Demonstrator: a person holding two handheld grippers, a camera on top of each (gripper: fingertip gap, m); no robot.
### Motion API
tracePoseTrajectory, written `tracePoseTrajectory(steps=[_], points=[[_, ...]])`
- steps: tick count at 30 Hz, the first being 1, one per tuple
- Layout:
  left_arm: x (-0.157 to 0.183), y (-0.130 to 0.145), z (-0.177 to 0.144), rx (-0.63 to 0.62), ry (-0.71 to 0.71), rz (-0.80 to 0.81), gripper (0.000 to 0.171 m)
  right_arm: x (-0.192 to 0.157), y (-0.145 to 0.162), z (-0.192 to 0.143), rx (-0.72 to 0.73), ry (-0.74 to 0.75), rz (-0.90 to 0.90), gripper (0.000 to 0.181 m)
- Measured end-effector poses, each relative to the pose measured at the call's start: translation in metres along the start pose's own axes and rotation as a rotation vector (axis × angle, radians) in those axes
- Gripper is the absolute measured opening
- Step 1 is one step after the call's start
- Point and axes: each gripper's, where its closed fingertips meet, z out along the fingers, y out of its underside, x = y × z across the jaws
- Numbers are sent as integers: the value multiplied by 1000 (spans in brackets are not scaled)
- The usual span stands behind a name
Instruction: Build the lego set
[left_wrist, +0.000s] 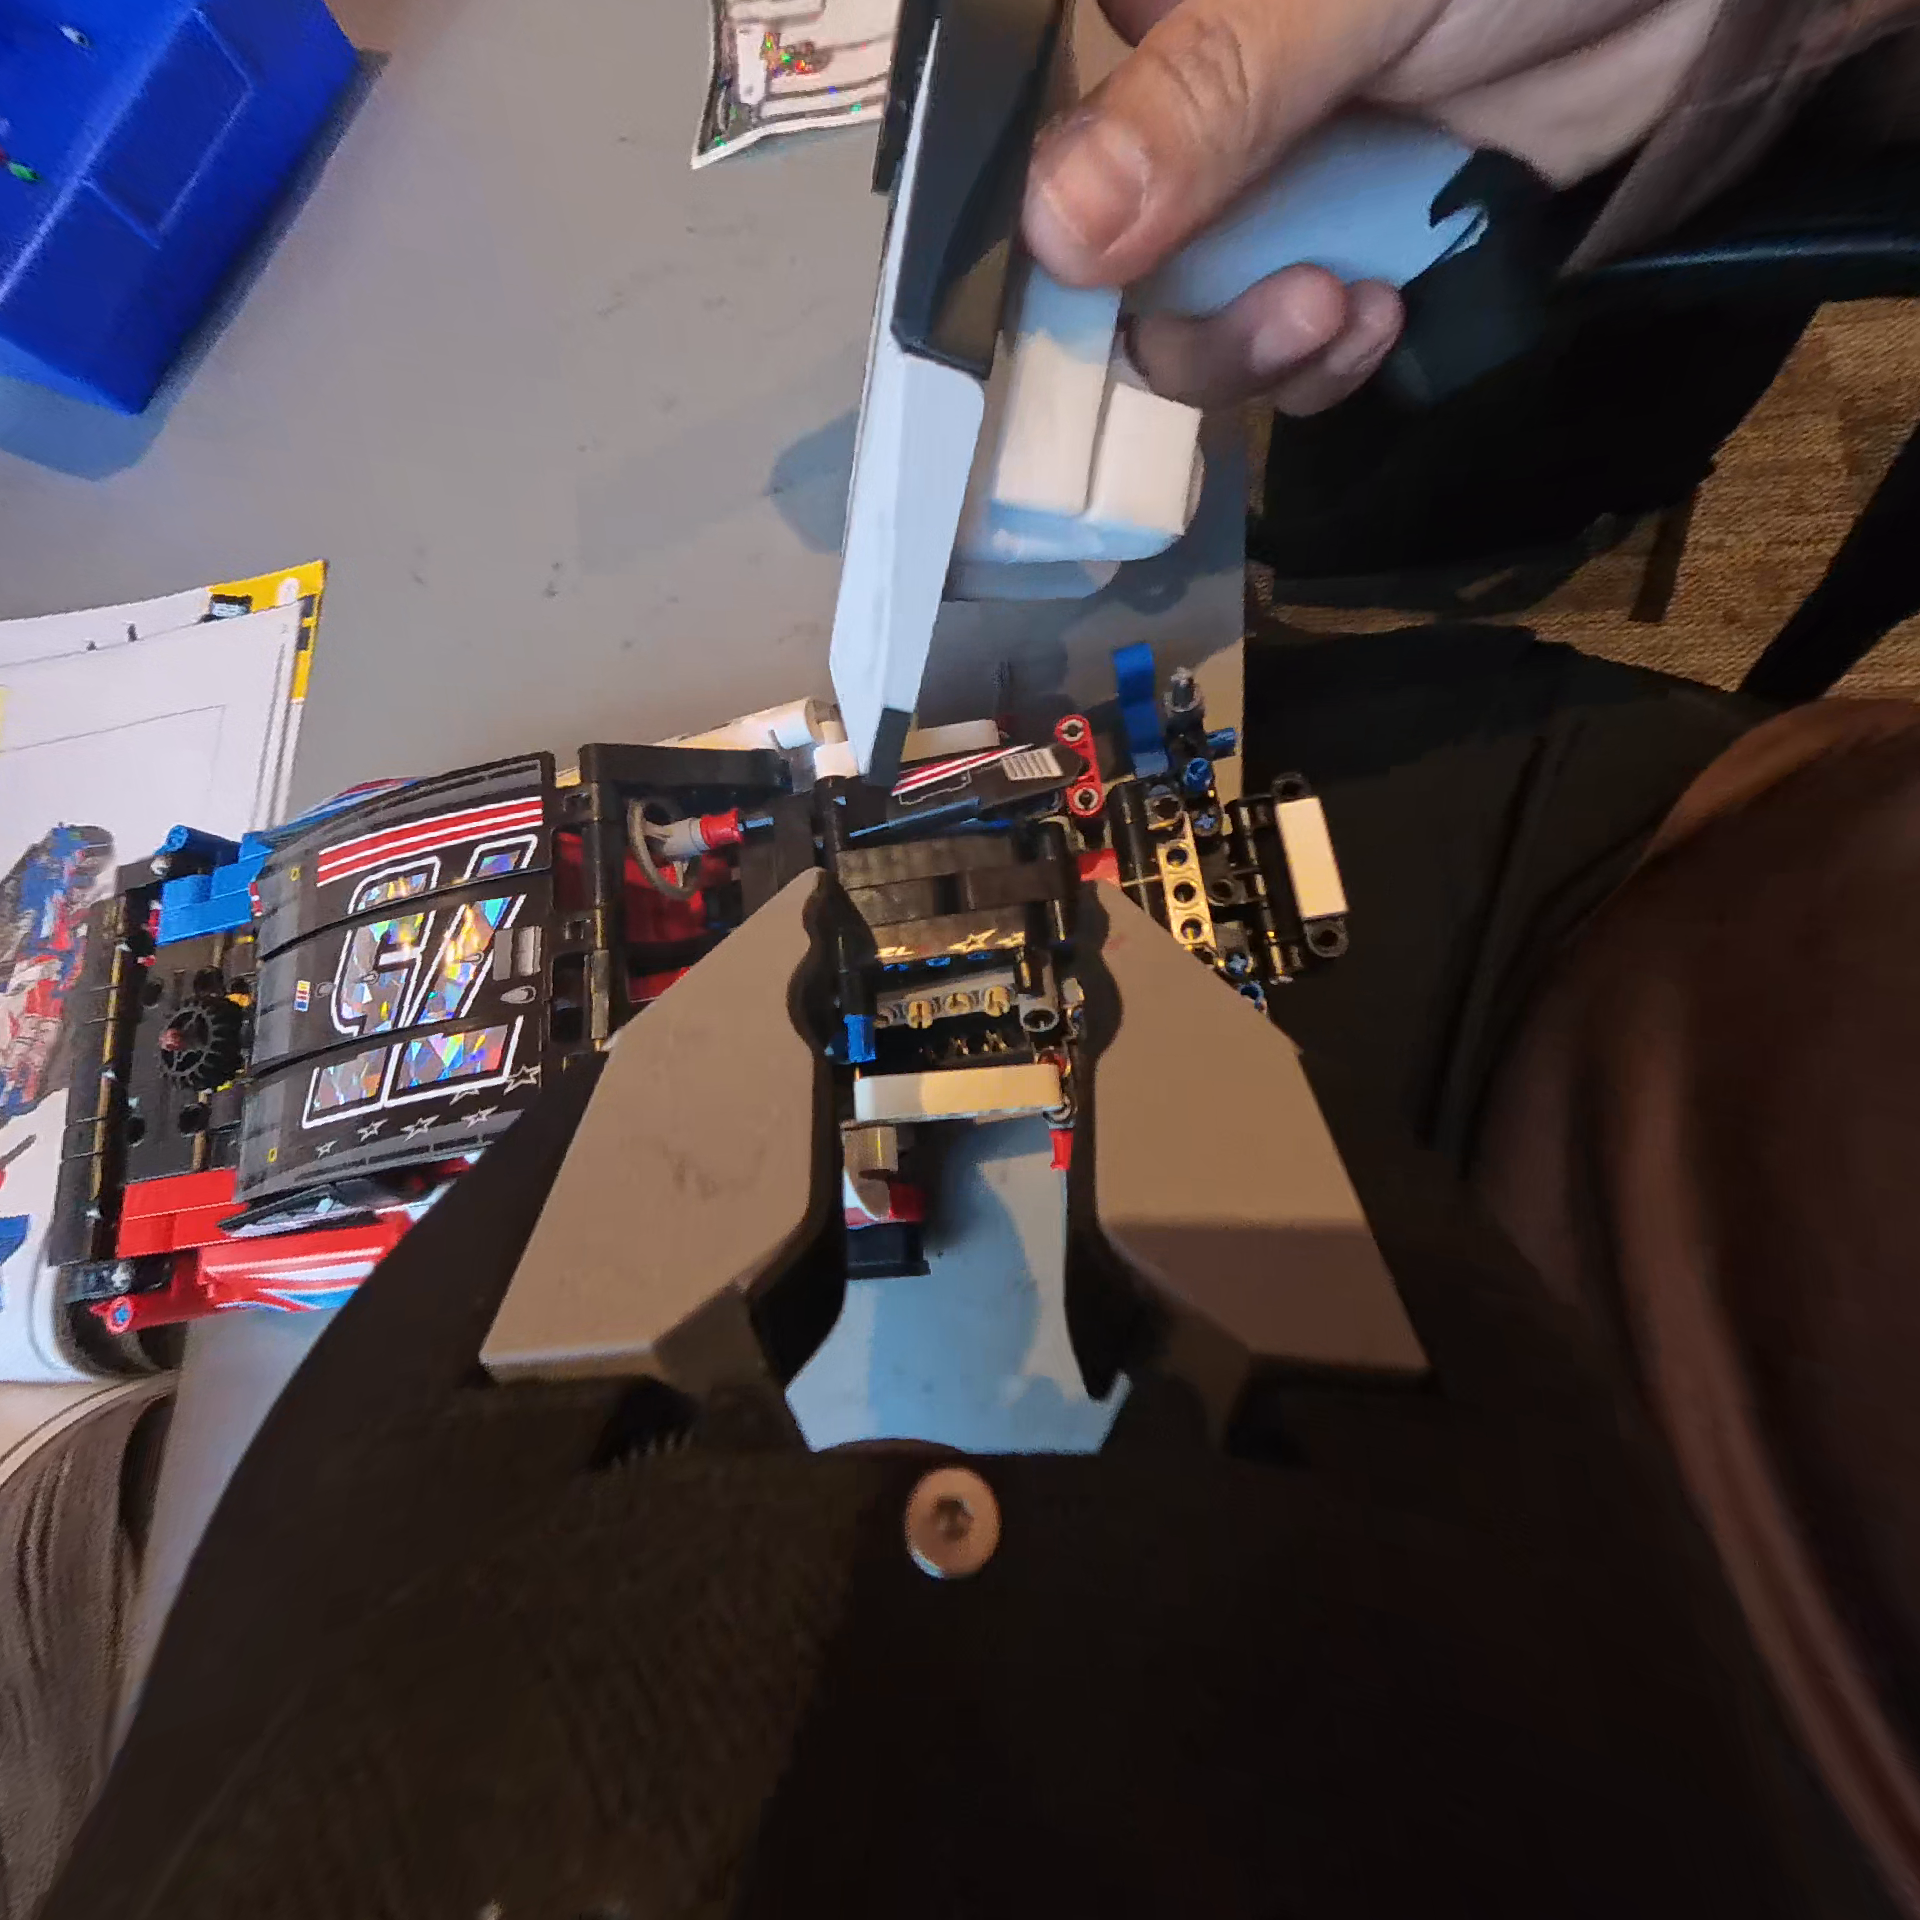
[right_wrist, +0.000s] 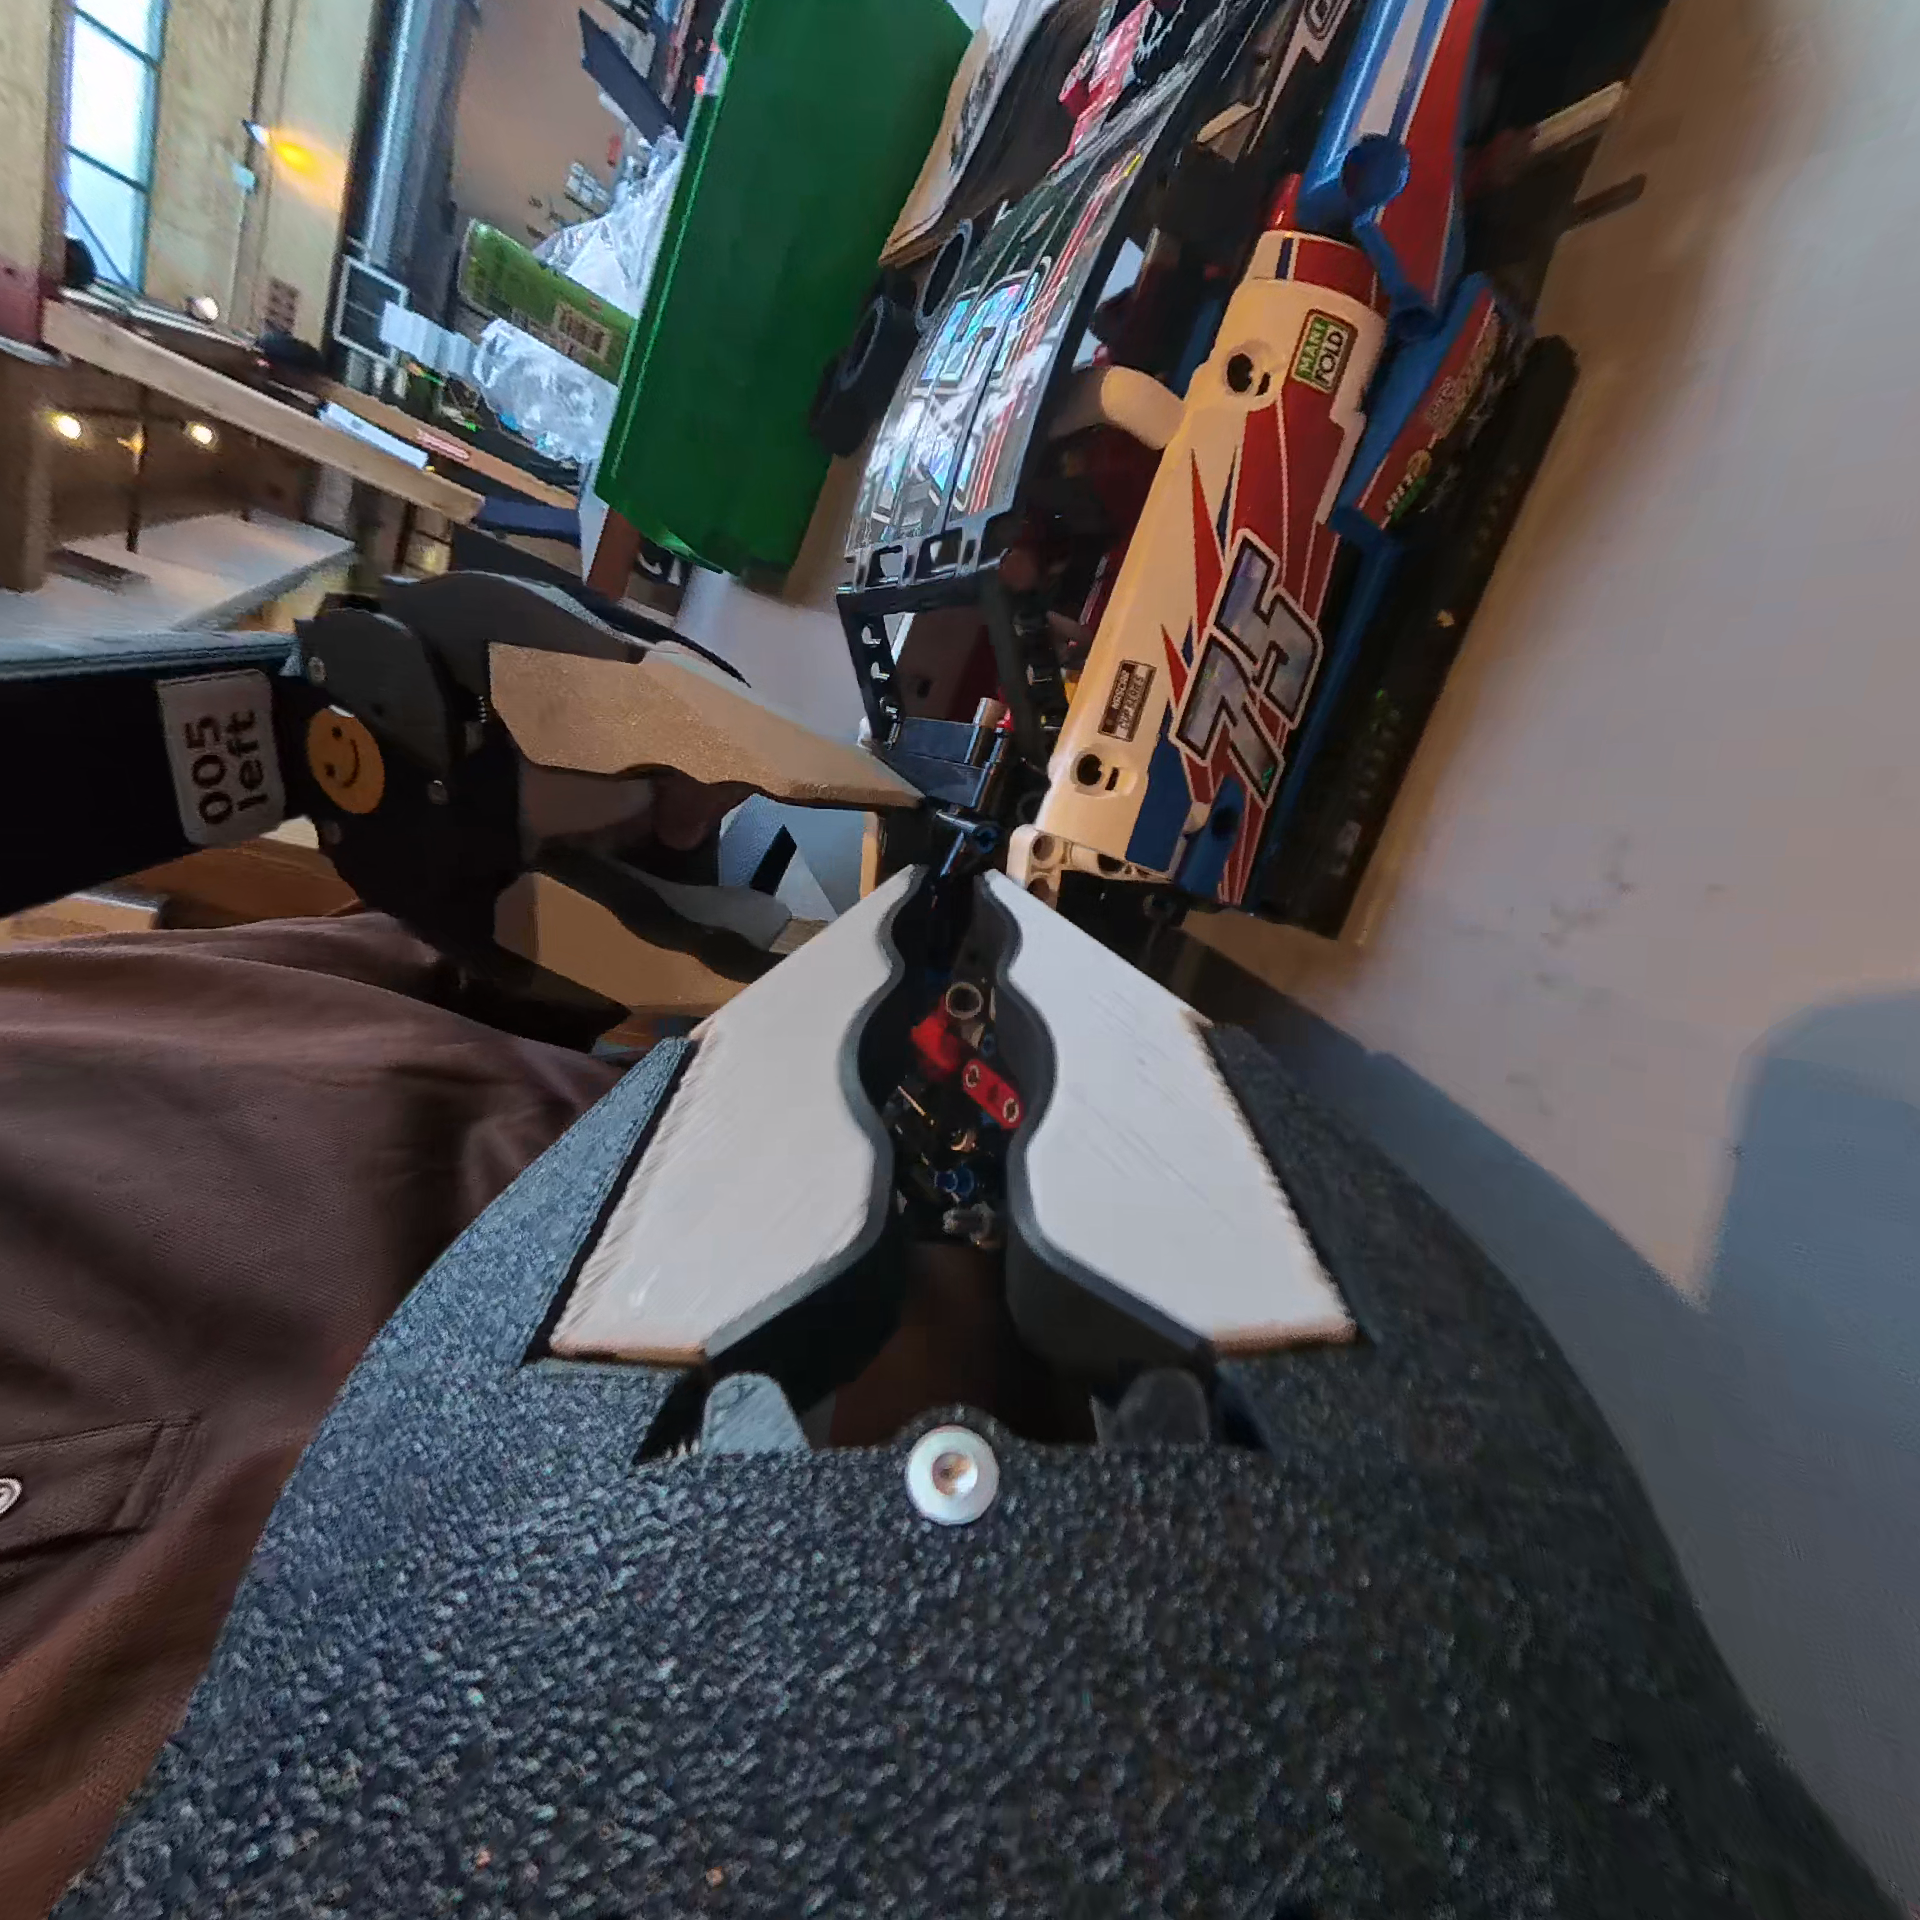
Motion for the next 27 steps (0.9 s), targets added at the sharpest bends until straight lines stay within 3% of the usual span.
tracePoseTrajectory(steps=[7, 11, 15, 19, 22, 27], points=[[-17, 0, -15, 47, -82, 0, 42, -4, 1, 1, -43, 57, 21, 17], [-10, 10, -10, 9, -3, -39, 43, 0, -1, 2, -9, 40, 83, 9], [-16, 9, -10, -15, -8, -36, 52, 0, -1, 2, 9, 29, 122, 9], [-22, 1, -12, 5, -2, -37, 43, 3, 0, -1, -3, 72, 100, 8], [-18, 4, -5, -35, 77, -85, 37, 2, -1, 0, -9, 67, 102, 10], [-22, 8, -3, -92, 144, -203, 39, 2, -4, 4, -3, 45, 122, 9]])
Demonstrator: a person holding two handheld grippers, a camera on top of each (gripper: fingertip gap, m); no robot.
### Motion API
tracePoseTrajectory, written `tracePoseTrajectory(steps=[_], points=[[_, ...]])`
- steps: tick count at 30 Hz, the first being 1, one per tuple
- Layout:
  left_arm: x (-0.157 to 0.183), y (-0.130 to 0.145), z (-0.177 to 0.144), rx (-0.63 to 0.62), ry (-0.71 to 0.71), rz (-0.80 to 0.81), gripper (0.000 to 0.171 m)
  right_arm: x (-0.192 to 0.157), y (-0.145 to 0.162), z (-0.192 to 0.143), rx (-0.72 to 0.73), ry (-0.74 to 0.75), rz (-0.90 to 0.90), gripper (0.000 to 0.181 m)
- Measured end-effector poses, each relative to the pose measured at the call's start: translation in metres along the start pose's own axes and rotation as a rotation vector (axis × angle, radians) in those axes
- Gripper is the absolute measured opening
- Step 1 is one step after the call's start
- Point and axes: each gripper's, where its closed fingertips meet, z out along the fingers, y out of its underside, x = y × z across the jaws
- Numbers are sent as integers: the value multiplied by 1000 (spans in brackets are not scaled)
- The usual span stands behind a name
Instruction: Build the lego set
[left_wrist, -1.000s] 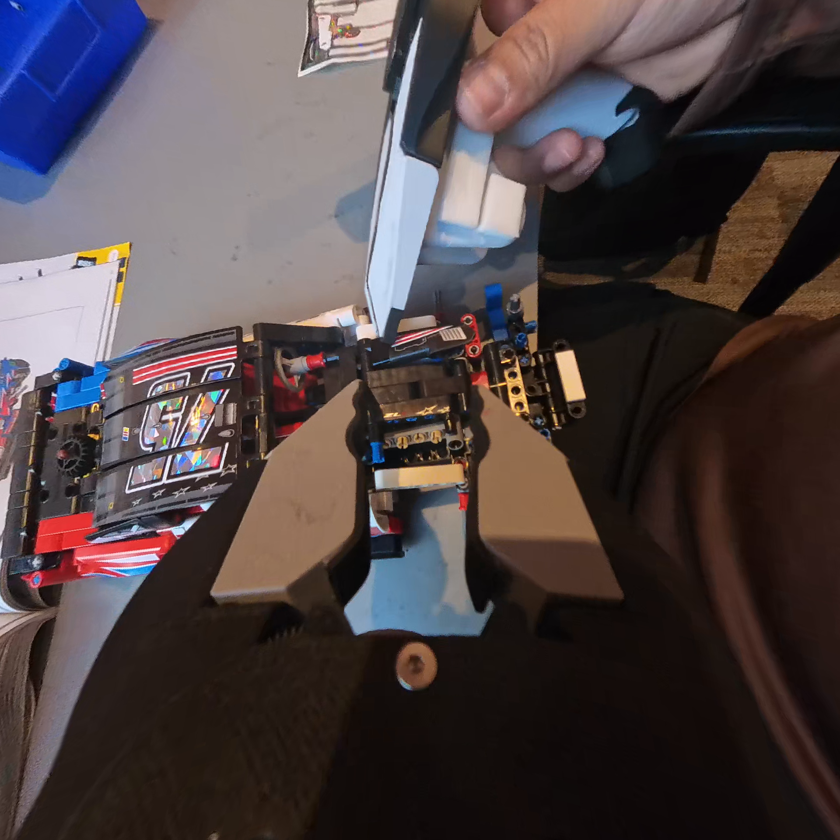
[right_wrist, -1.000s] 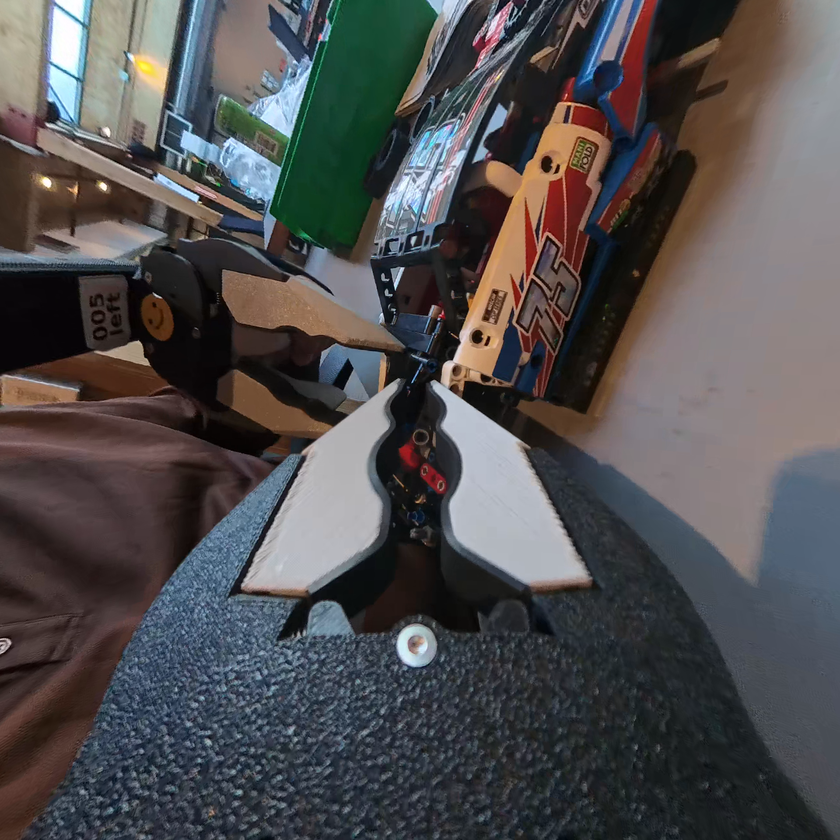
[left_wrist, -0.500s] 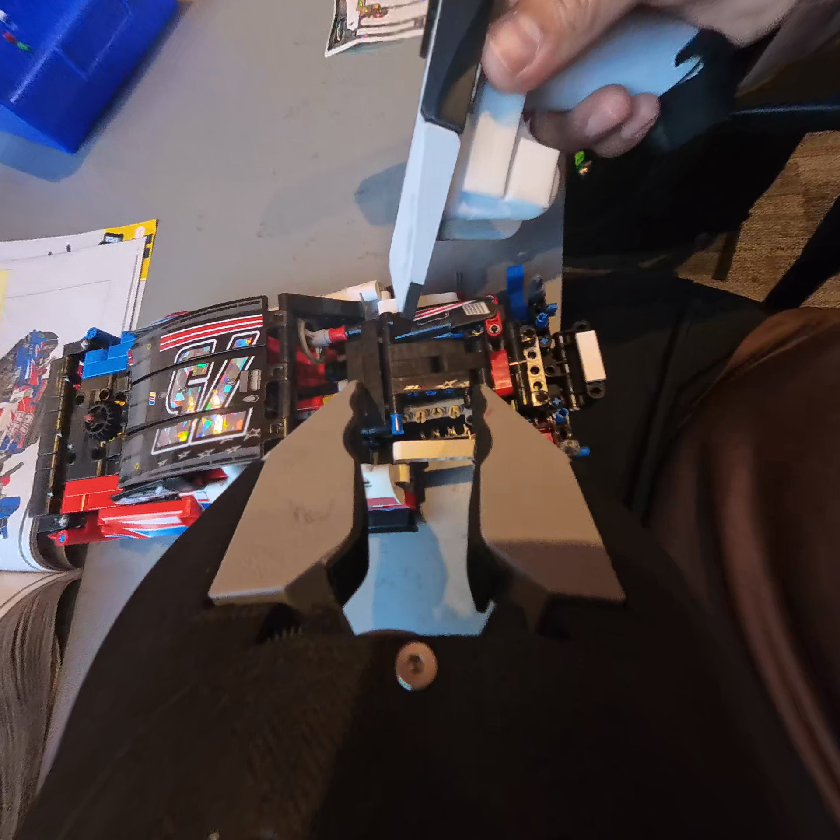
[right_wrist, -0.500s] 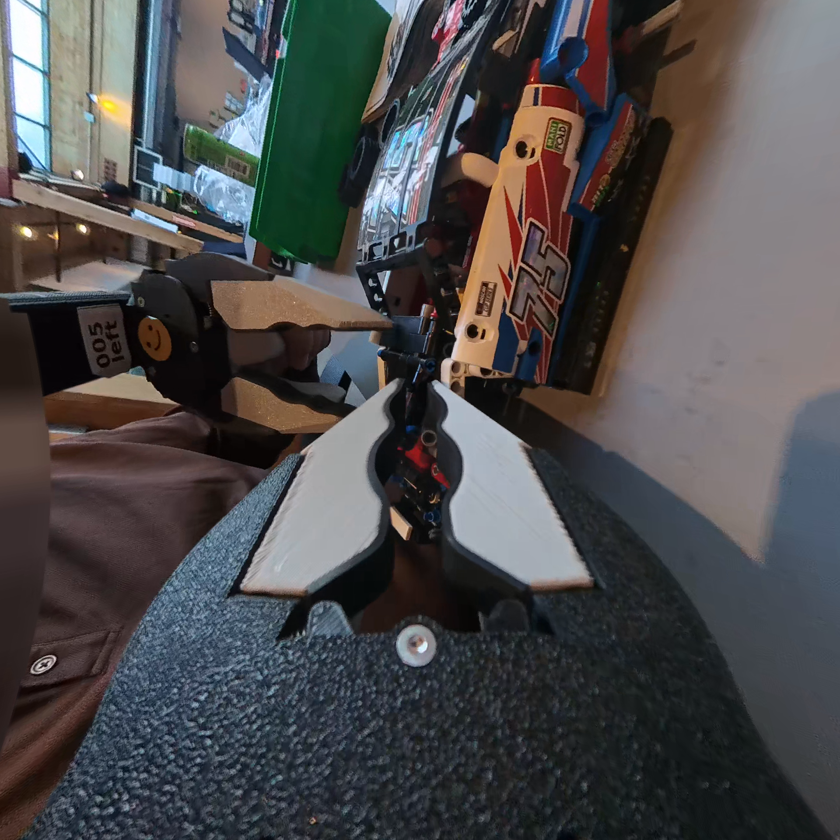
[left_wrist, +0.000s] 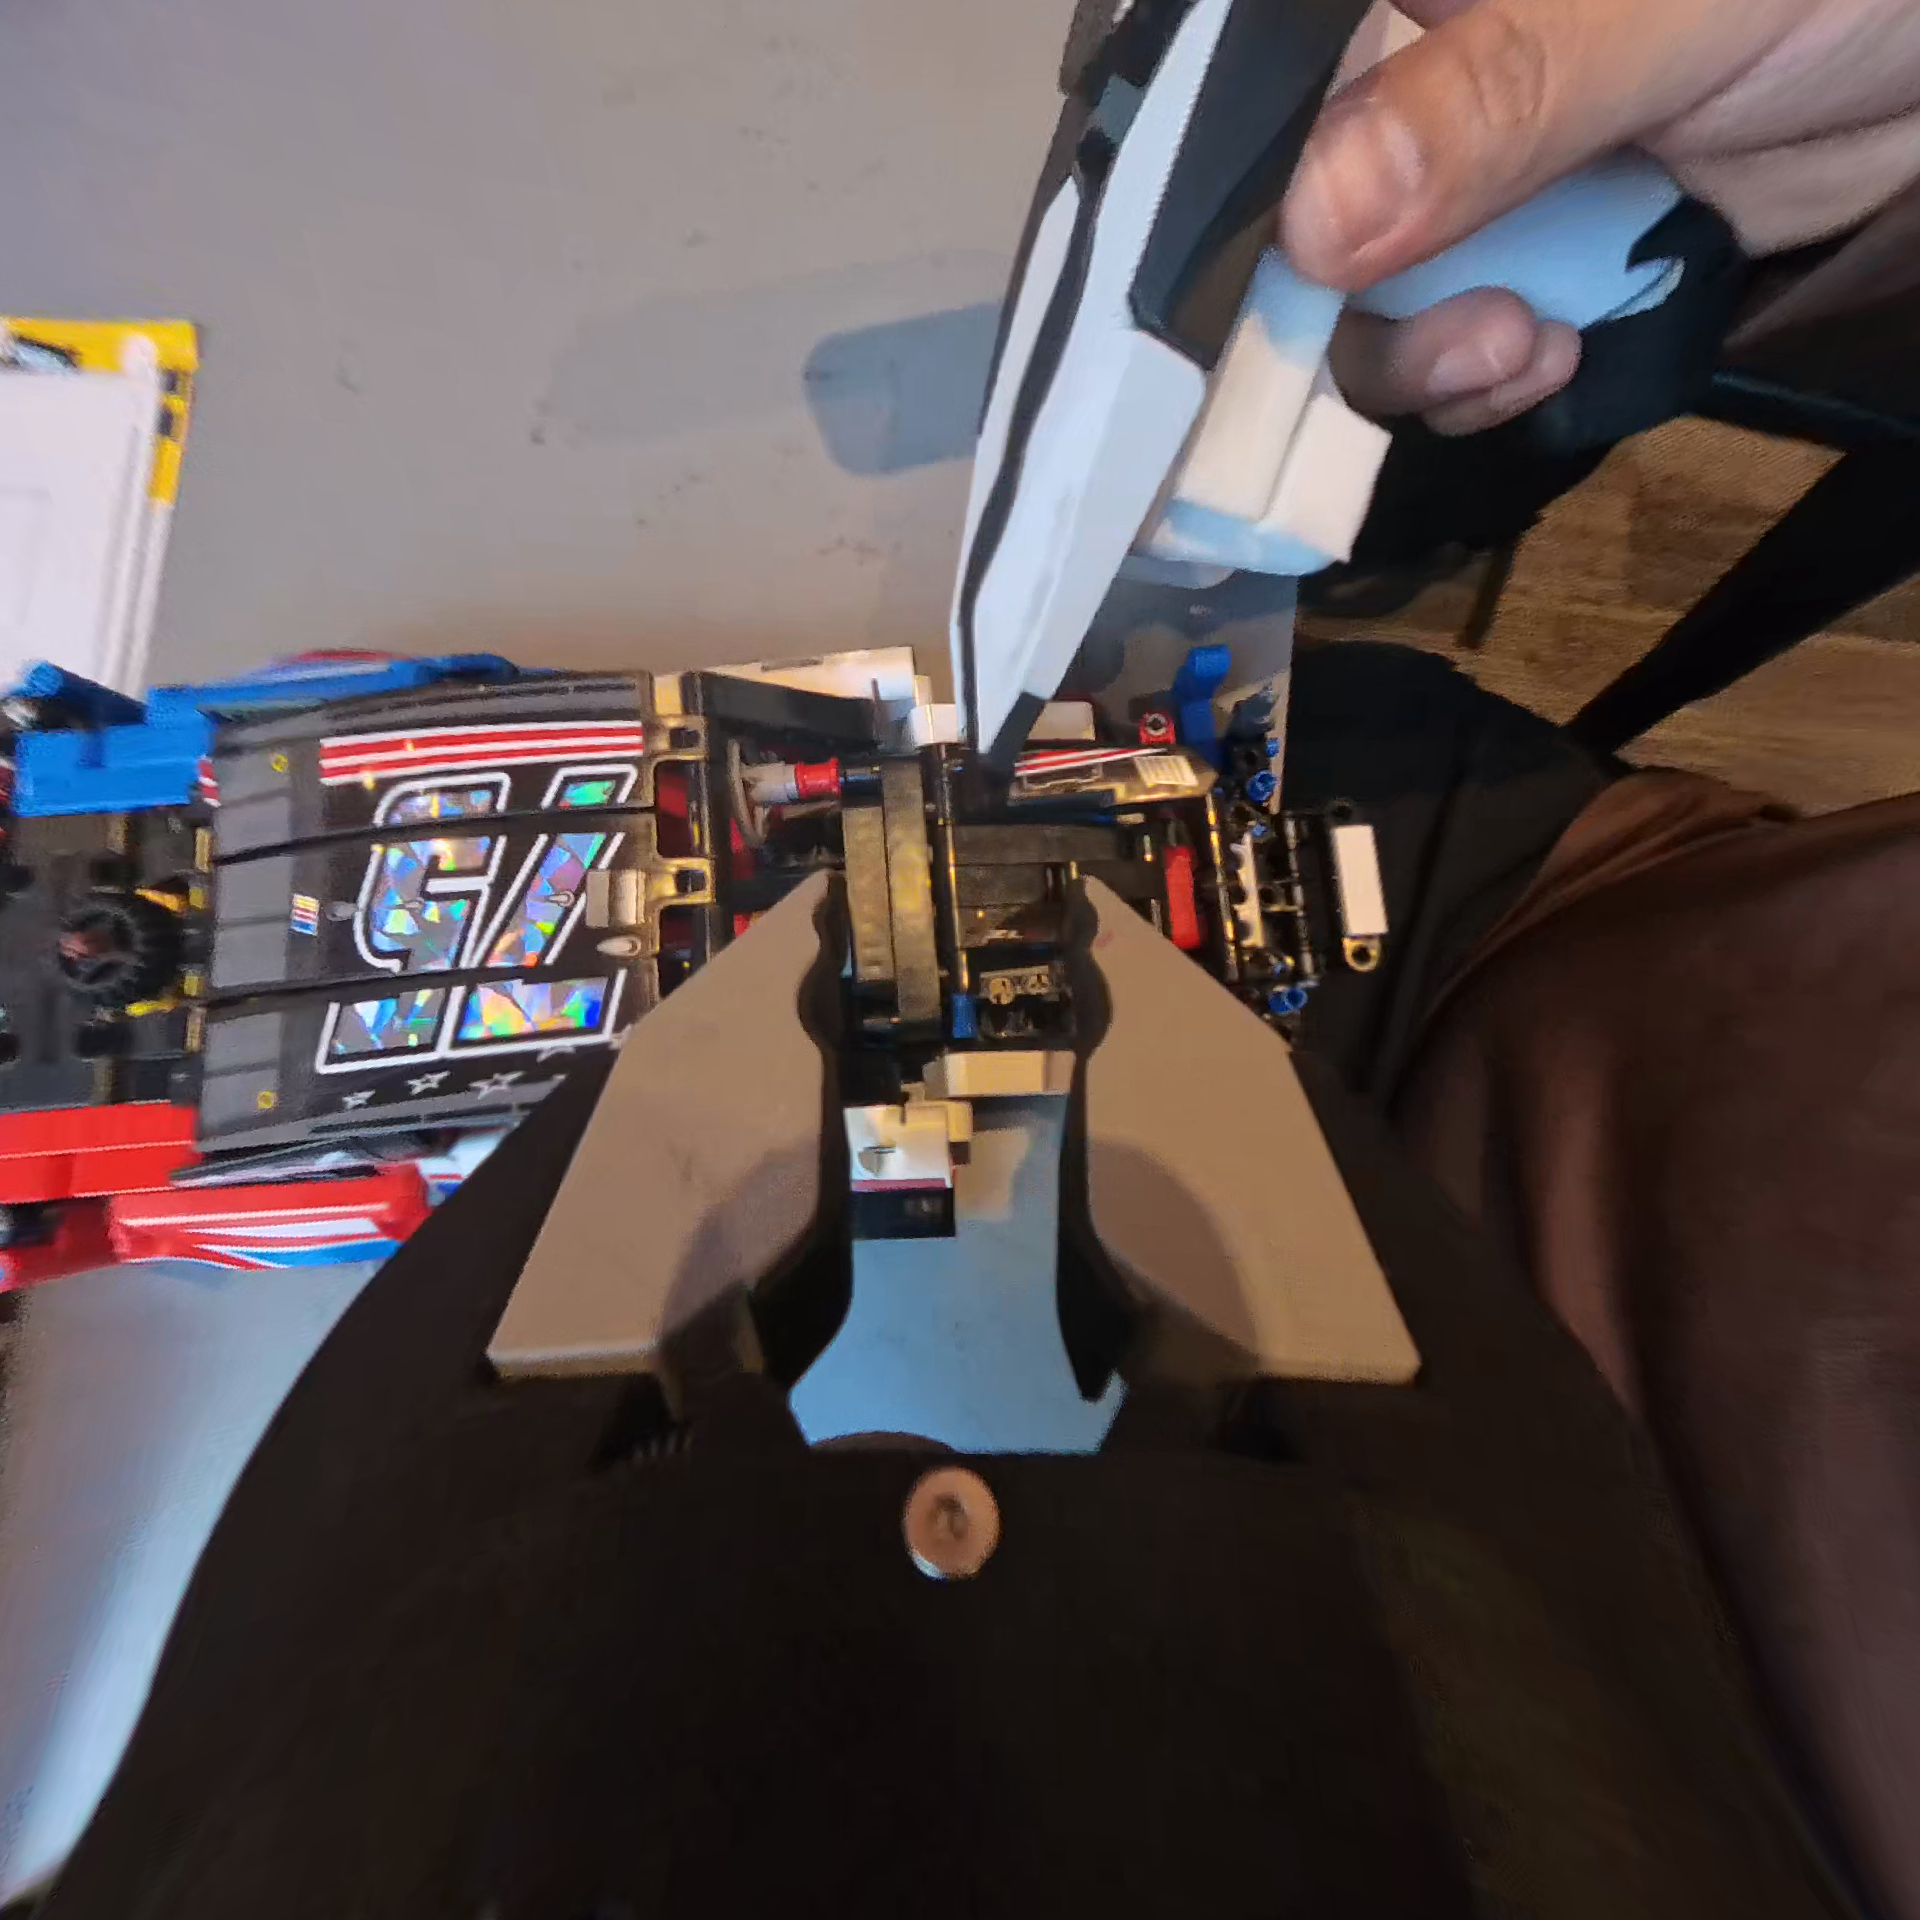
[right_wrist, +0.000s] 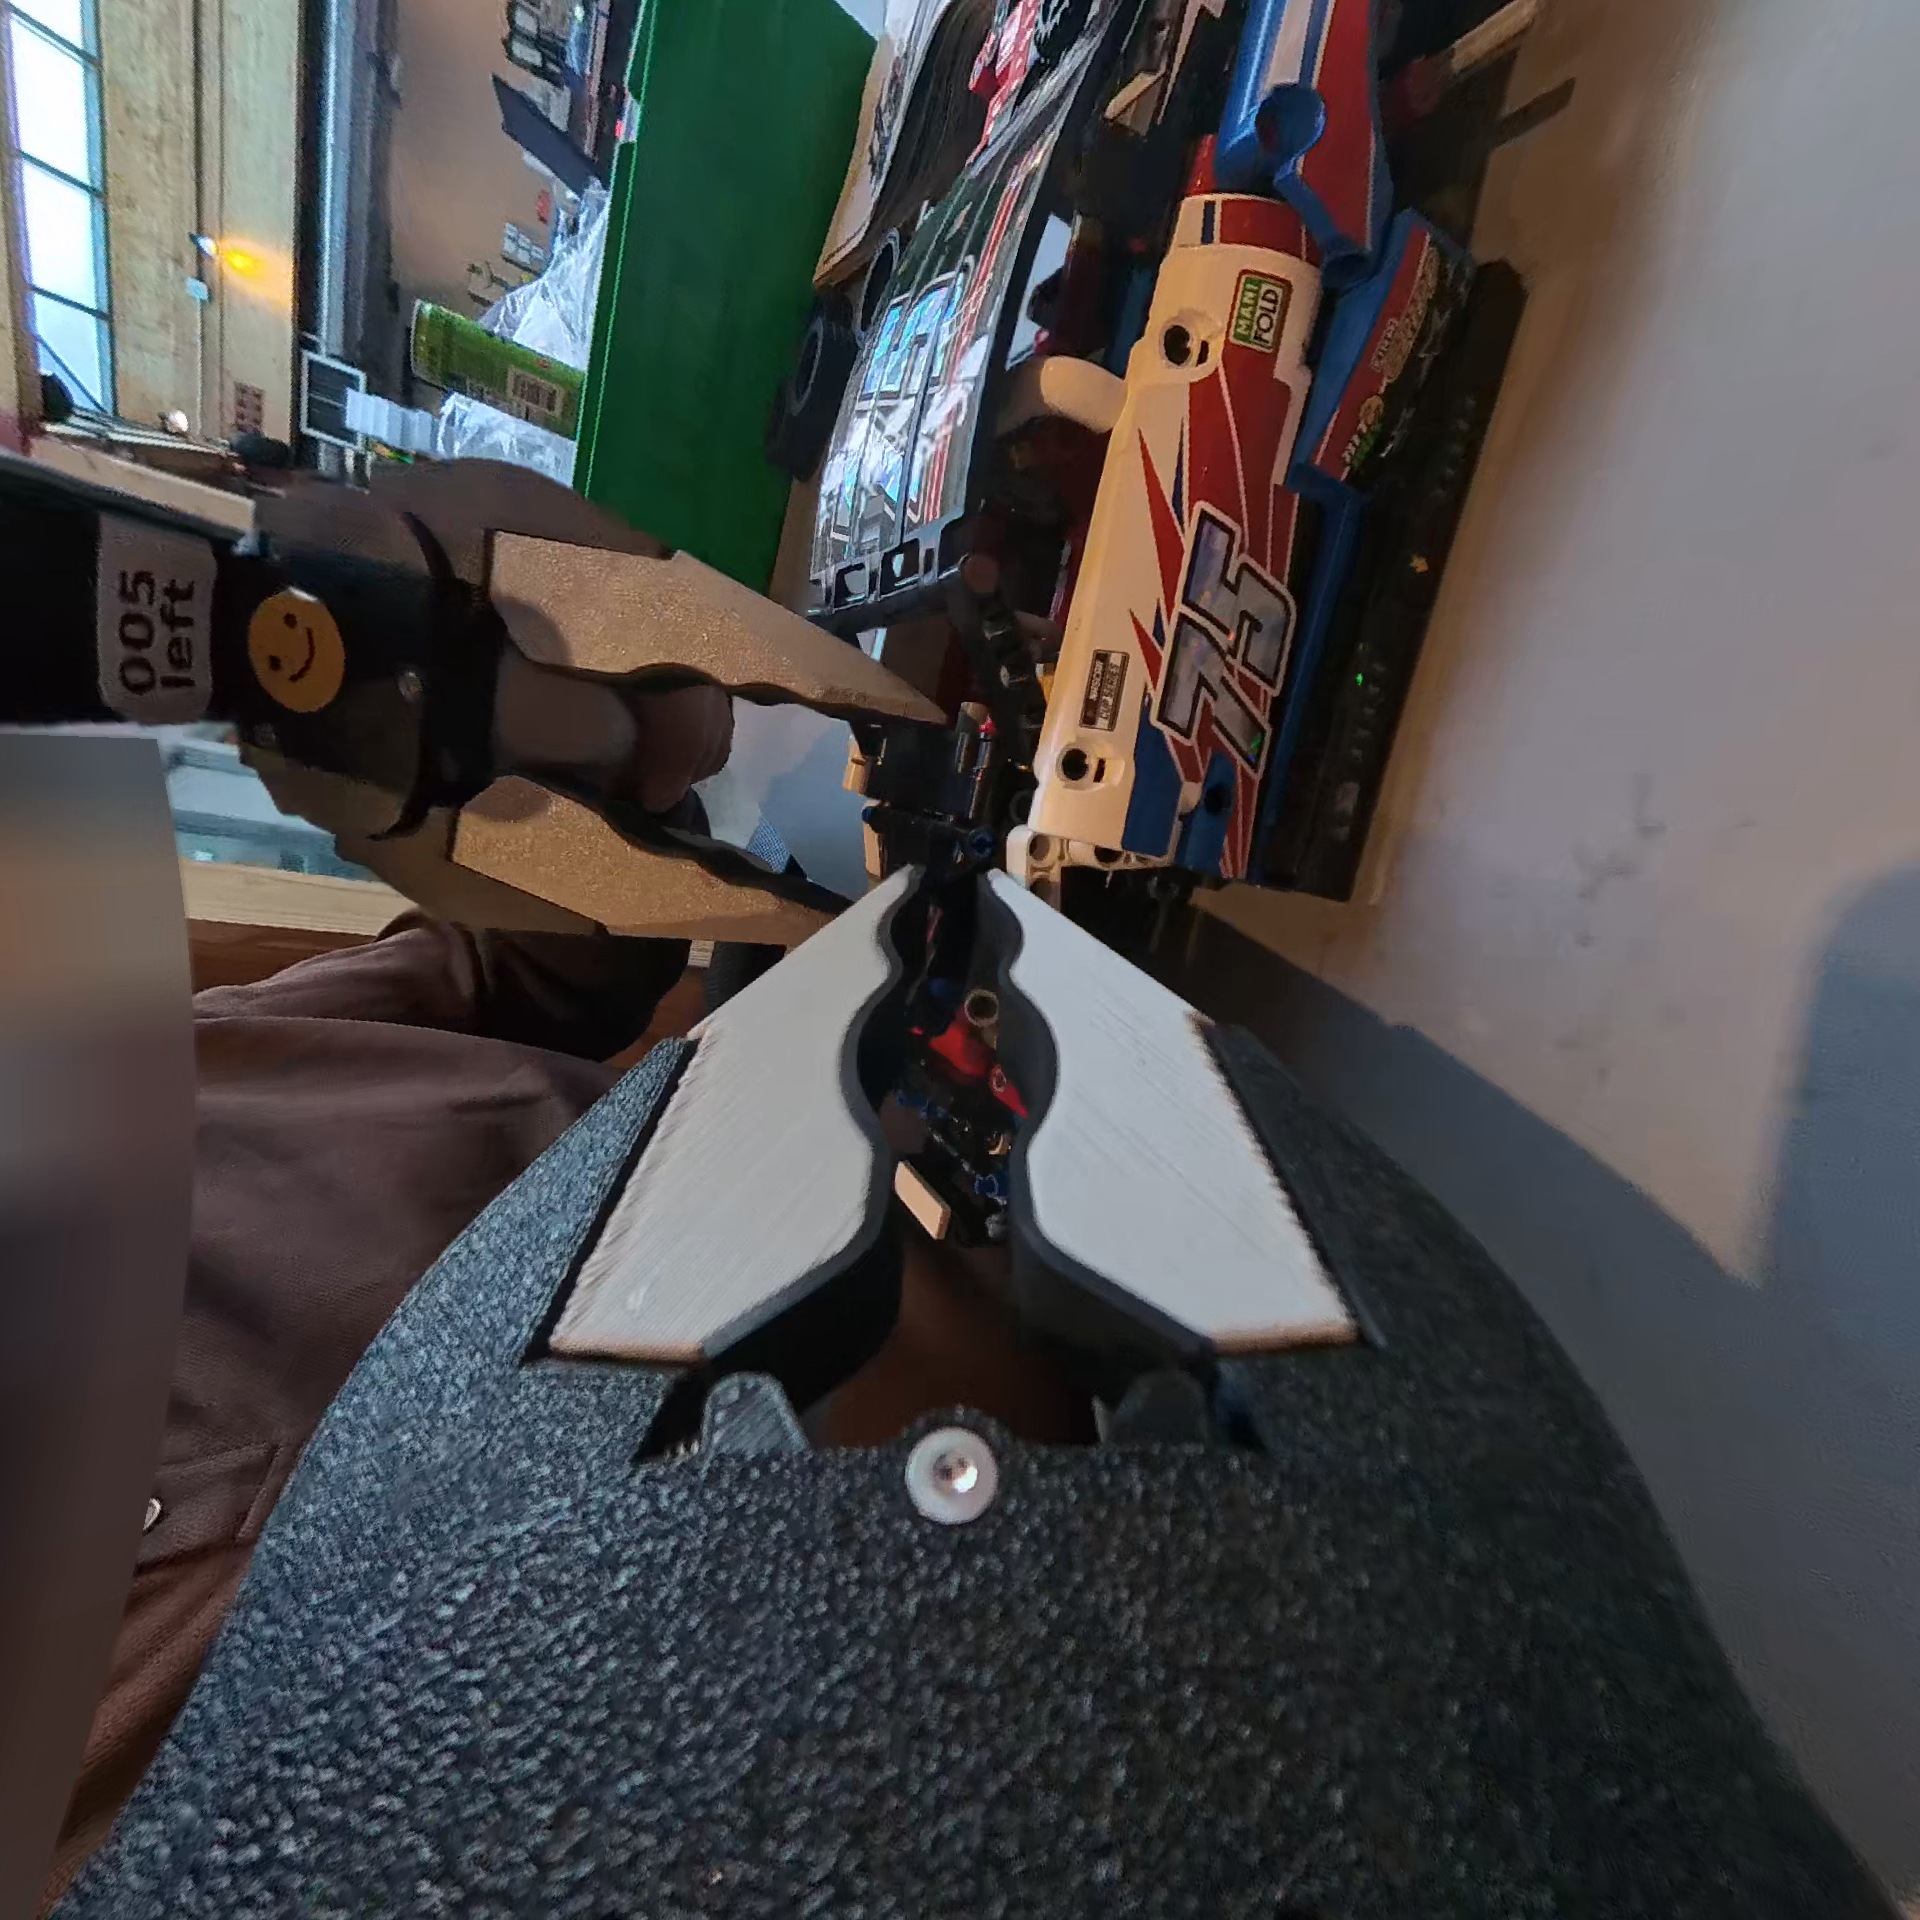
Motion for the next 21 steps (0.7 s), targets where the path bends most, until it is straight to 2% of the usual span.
tracePoseTrajectory(steps=[3, 8, 11, 14, 16, 21], points=[[-1, 1, 2, -4, 53, -57, 36, 1, 1, 0, 2, -3, 17, 7], [-1, 1, 2, 10, 55, -40, 36, 0, 6, 0, -52, 47, 3, 10], [-1, 1, 2, 15, 56, -31, 36, -4, 16, 0, -105, 26, 49, 15], [-1, 0, 2, 20, 54, -20, 36, -7, 6, -1, -40, -44, 138, 16], [-1, 1, 2, 23, 55, -15, 36, -2, 6, 1, -28, -50, 162, 7], [-2, 1, 2, 40, 51, -9, 36, -3, 5, 2, 12, -63, 205, 7]])
